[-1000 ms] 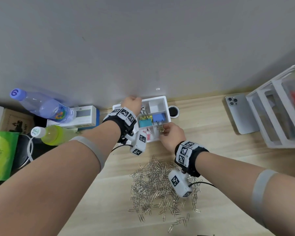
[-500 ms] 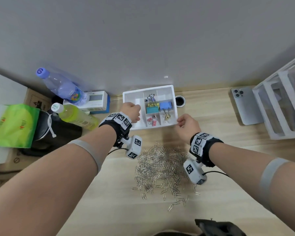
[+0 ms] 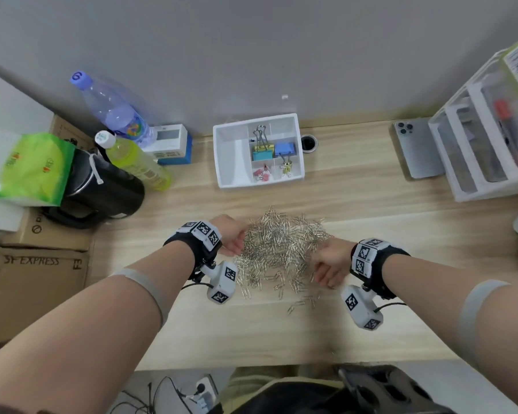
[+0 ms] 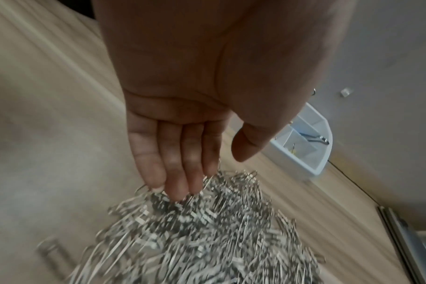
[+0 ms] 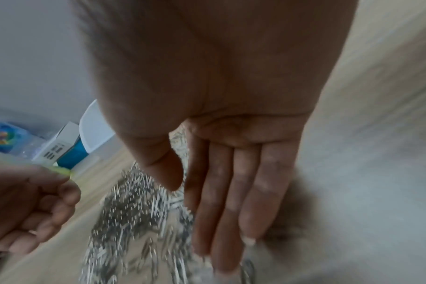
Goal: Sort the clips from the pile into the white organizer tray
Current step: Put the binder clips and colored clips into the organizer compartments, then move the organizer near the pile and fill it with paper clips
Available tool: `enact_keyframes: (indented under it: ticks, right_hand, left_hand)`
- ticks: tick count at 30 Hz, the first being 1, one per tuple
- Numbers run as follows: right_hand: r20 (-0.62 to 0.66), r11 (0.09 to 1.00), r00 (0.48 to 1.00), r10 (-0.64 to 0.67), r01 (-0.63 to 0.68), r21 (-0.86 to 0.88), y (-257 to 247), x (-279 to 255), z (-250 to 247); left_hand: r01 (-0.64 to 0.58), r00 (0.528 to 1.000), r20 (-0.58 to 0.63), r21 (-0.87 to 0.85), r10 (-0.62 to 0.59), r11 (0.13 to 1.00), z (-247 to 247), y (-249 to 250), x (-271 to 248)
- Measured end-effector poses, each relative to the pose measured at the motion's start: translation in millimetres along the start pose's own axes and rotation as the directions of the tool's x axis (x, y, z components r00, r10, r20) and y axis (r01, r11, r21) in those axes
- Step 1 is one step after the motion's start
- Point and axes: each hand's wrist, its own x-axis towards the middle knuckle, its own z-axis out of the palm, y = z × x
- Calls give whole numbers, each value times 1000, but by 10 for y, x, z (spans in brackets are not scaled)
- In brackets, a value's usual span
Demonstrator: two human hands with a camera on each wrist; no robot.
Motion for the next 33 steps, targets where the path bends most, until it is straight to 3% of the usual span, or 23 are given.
enact_keyframes:
  ticks: [5,10,13,15,19,22,24,30,33]
  right_hand:
    - [285,964,931,229,-176,-199,456,-103,425]
    - [350,937,881,318,-237,-255,826,-90,762]
    - [347,942,888,302,-221,-253,839,-74,848]
    - [303,960,920,249,-193,-203,780,-67,857]
    - [172,1000,985,20,-18,-15,589,-15,771]
    - [14,982,990,-143,140,130,391,-30,682]
    - [-33,970,985,-170,173,170,284,-64,653]
    - [182,991,982,-59,35,133,247,-39,808]
    - [201,988,979,-44,13,152,292,8,962]
  left_hand:
    - [100,968,218,106,-122,989,357,-342,-62]
    - [155,914,350,161,-203,975,689,-604,-68]
    - [134,907,371,201,-202,970,783,-672,-71]
    - [113,915,363,189,-176,976,790,-682,-49]
    - [-11,965,263,82,-10,997,755,-659,24]
    - [-69,965,251,-24,73,997,738,-587,46]
    - [-52,961,270,-54,64,997,717,-552,27]
    - [-23,980,201,27,17,999,680,-608,41]
    - [-7,980,197,31,1,999,692,-646,73]
